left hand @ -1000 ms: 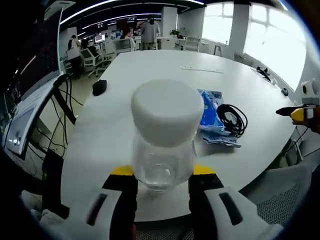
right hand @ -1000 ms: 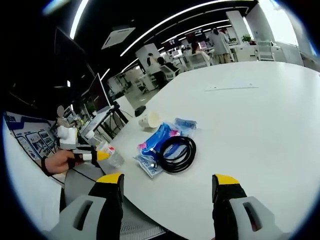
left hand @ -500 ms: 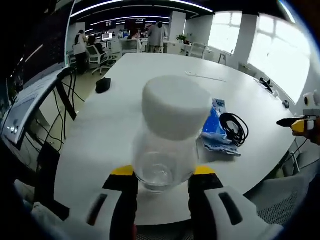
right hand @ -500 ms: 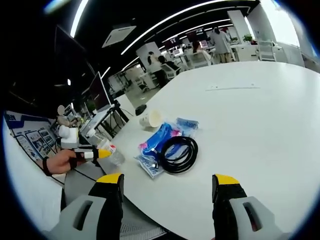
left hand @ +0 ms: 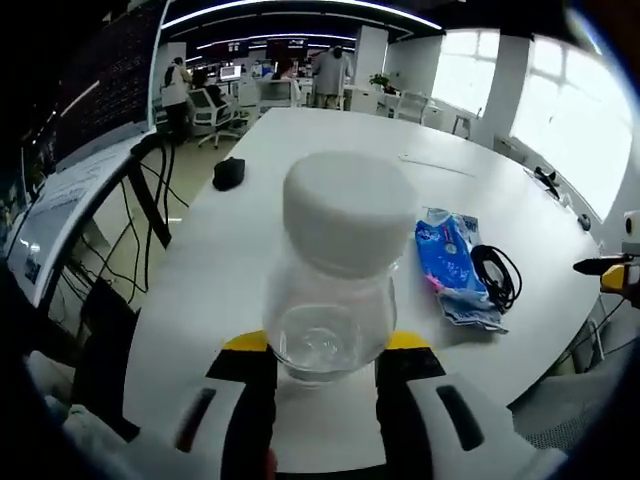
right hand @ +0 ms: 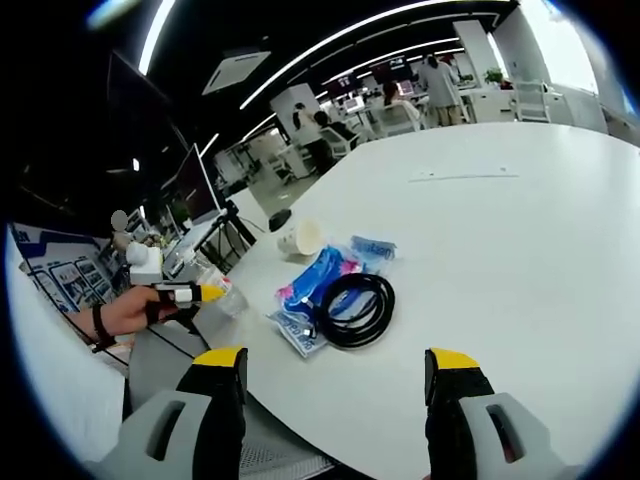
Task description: Arrange the tabletop items into an orderly group along one side of the table until the central work area is clear of visible clutter.
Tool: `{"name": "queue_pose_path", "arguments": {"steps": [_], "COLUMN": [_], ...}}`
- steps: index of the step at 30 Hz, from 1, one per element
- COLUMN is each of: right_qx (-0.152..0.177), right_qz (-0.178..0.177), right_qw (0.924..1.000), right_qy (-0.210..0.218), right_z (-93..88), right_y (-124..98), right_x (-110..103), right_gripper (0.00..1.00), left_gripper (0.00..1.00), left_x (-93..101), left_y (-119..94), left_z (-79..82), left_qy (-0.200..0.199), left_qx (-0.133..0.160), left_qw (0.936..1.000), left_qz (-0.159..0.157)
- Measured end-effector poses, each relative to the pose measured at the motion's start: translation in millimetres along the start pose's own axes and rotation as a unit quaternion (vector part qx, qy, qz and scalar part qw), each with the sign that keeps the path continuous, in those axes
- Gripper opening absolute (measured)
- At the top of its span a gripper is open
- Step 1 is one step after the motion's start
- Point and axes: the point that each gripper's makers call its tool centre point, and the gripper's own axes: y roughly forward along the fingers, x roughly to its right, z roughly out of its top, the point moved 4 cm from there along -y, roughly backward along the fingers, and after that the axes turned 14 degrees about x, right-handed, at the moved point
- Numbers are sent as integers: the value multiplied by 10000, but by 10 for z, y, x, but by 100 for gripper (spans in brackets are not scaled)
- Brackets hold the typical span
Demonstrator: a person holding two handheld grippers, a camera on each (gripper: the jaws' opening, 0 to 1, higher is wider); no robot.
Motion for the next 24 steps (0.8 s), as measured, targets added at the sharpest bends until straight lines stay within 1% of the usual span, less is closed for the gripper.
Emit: {"name": "queue_pose_path", "arguments": {"steps": [5, 7, 10, 17, 24], "right_qx": [-29, -23, 0, 15, -8], "right_qz": [-14, -31, -53, -88, -120], "right_qw": [10000, 10000, 10000, 10000, 9999], "right_qy": [-19, -25, -12, 19, 41], "right_z": [8, 21, 40, 26, 0], "right_y": [-7, -14, -21, -25, -47], "right_x": [2, 8, 9, 11, 3], "right_gripper": [74, 74, 74, 74, 74], "left_gripper": [37, 37, 37, 37, 37], "left_x": [-106, -163, -199, -223, -214], "left_y": [170, 280, 412, 673, 908], "left_z": [125, 176, 275, 434, 564], "left_qy": [-29, -43, -47, -59, 82], "left_qx": [39, 64, 109, 134, 201], "left_qw": [10000, 9999, 9999, 9999, 9998], "left_qz": [42, 66, 89, 75, -24]}}
